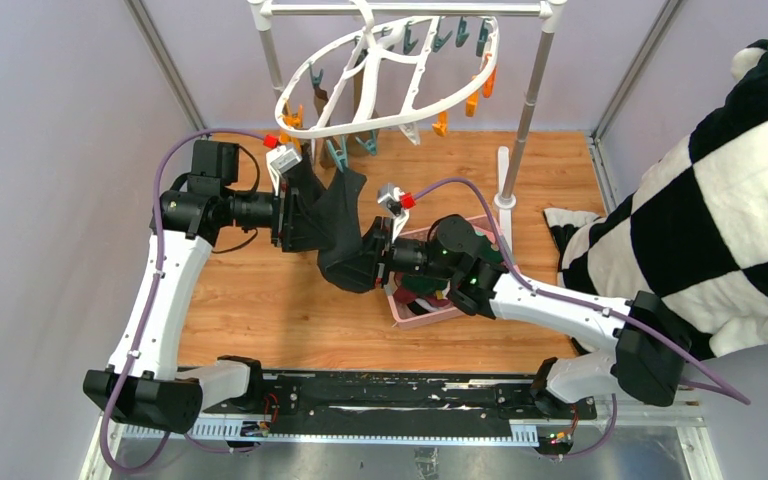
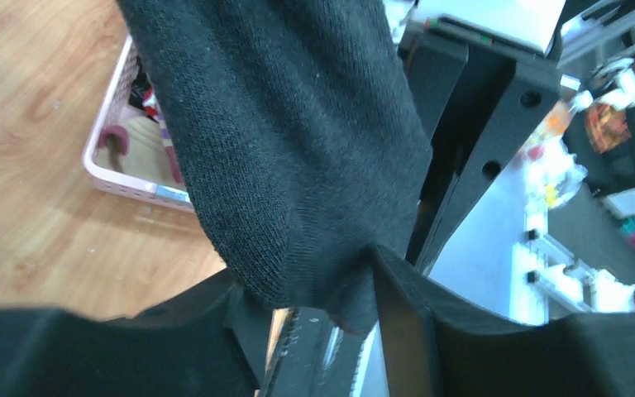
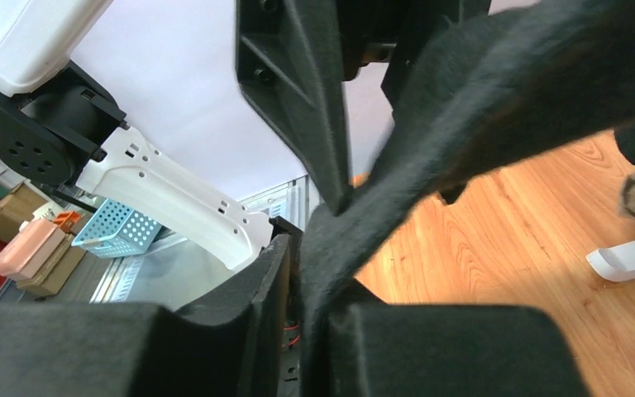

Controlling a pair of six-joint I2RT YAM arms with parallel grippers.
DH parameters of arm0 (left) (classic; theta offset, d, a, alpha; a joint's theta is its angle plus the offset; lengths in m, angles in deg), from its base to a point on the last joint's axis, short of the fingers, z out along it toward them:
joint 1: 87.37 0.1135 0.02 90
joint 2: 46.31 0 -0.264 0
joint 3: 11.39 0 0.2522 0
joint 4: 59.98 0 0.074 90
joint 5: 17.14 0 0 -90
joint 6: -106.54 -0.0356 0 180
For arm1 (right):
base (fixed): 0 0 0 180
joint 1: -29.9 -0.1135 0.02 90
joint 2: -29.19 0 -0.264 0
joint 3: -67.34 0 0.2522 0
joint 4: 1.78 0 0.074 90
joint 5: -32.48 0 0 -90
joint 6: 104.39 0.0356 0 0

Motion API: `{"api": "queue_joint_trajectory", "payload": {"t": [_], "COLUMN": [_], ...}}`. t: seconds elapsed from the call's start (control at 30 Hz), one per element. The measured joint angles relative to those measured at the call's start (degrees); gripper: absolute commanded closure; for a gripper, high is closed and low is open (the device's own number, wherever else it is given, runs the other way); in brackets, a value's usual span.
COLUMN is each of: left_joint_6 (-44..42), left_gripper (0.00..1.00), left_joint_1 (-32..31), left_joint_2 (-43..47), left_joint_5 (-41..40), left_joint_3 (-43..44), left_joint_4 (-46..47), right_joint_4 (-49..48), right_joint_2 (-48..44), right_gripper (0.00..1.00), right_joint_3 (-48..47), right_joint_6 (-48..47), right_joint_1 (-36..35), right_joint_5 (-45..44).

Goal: Remove the socks clipped to the hanger
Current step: Remove the sock from the hanger.

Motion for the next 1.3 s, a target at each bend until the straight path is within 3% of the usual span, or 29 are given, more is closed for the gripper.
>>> {"api": "queue_joint_trajectory", "payload": {"t": [0.1,0.23,0.43,0.6,1.03,1.3], "left_joint_6": [-0.4,-1.0,-1.5,-1.4,-0.7,-0.1], "left_gripper": [0.86,0.98,1.00,1.00,1.00,1.00], "left_joint_1": [0.0,-0.2,-0.3,-1.1,-2.6,-3.0], "left_joint_2": [0.0,0.2,1.9,2.9,4.3,4.5], "left_joint_5": [-0.9,-5.1,-10.8,-12.2,-12.9,-13.5], "left_joint_3": [0.1,0.2,0.2,0.2,0.2,0.2], "left_joint_4": [0.0,0.0,0.1,0.2,0.5,0.5], "right_joint_4": [1.1,6.5,15.3,17.4,16.8,14.2], "right_joint_2": [0.2,-1.4,-8.4,-6.8,7.9,13.2], "right_gripper": [0.60,0.45,0.33,0.30,0.30,0.38], "right_joint_3": [-0.4,-0.5,-2.4,-10.4,-23.1,-29.7], "right_joint_6": [0.2,-1.2,-6.2,-11.3,-17.6,-20.3], "right_joint_1": [0.0,0.0,-0.3,-1.2,-1.5,-1.0], "right_joint_5": [0.4,-3.2,-19.8,-30.9,-39.6,-43.3]}}
